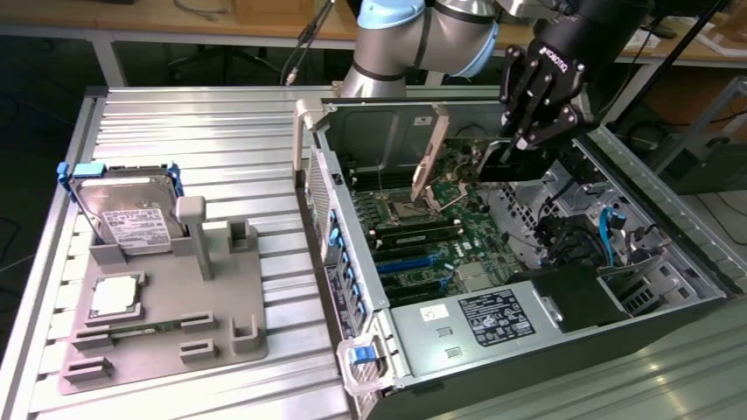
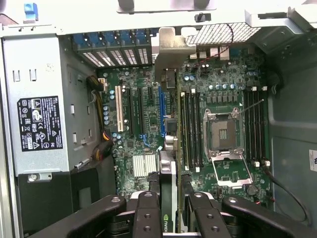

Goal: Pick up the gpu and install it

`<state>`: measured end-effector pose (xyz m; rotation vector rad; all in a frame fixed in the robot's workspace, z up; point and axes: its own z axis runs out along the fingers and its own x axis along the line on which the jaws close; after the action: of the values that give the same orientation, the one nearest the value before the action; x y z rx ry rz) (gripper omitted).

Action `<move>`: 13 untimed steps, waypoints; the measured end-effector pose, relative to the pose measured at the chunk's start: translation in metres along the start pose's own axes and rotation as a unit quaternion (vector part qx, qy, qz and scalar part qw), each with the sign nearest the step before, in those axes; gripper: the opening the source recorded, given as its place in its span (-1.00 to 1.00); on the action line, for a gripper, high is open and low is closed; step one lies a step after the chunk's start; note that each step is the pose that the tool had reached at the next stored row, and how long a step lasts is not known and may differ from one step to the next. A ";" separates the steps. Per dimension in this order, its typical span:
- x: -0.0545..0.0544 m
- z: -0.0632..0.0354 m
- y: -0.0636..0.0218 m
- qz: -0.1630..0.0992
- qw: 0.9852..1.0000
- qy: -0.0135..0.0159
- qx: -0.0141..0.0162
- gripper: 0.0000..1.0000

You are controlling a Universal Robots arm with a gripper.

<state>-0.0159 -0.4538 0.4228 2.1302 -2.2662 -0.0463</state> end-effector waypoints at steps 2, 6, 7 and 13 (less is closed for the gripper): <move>0.000 0.0007 0.0000 0.000 1.000 0.000 0.000 -0.47; 0.000 0.0029 -0.0001 0.000 1.000 0.000 0.000 -0.47; 0.000 0.0035 -0.0001 0.000 1.000 0.000 0.000 -0.47; 0.000 0.0074 -0.0003 0.000 1.000 0.000 0.000 -0.47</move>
<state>-0.0159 -0.4539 0.4153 2.1302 -2.2662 -0.0464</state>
